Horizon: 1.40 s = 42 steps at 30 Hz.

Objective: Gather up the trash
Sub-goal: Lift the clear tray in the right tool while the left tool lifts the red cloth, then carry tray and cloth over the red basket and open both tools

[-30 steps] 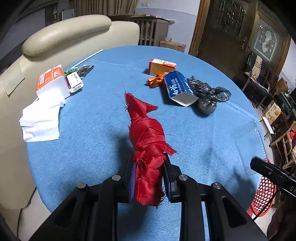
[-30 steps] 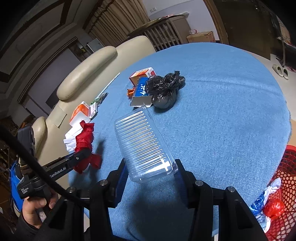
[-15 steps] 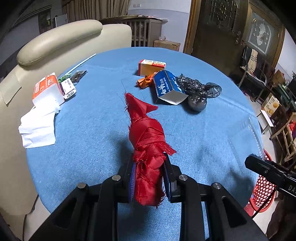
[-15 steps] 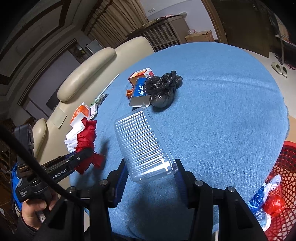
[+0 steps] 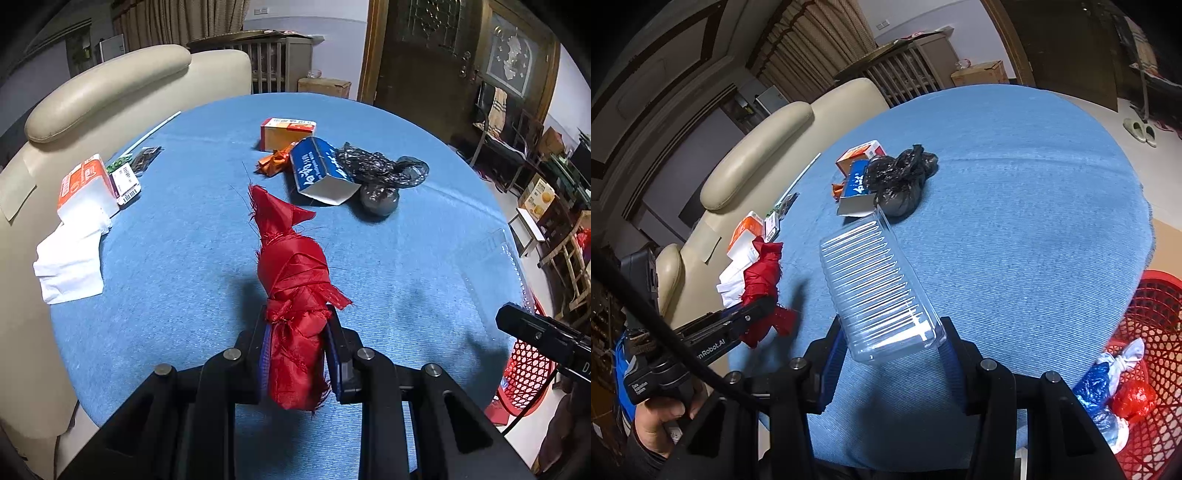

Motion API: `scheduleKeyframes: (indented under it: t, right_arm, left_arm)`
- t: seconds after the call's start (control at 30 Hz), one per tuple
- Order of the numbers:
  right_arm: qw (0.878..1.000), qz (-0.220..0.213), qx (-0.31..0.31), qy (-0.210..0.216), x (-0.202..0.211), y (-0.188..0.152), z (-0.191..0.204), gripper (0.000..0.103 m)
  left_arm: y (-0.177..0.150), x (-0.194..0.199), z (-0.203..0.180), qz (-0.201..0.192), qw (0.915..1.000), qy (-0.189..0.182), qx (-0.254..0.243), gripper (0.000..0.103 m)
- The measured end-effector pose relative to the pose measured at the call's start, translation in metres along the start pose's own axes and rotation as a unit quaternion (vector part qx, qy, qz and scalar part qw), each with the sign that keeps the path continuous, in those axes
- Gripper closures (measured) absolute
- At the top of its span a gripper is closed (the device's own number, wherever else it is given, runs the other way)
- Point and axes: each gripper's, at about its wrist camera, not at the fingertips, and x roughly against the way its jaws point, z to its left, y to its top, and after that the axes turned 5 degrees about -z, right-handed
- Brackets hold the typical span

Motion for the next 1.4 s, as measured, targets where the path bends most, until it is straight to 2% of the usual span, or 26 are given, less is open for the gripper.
scheduleKeyframes:
  t: [0.83,0.97,1.17,1.4]
  right_arm:
    - [0.998,-0.033,-0.041,-0.025,0.039,-0.009,-0.037,0.051]
    - [0.997,-0.047,-0.053,-0.045,0.061,-0.017,-0.052,0.051]
    - [0.989,-0.064,-0.089,-0.1,0.1,-0.039,-0.096,0.051]
    - [0.974,-0.065,-0.138,-0.165,0.129,-0.059,-0.151,0.051]
  left_arm:
    - [0.002,0.008,-0.048,-0.009,0.9982,-0.03,-0.051,0.076]
    - [0.002,0.012,-0.064,-0.013,0.9969,-0.043,-0.064,0.076]
    - [0.002,0.016,-0.106,-0.019,0.9917,-0.078,-0.1,0.076]
    - [-0.001,0.025,-0.178,-0.027,0.976,-0.138,-0.167,0.076]
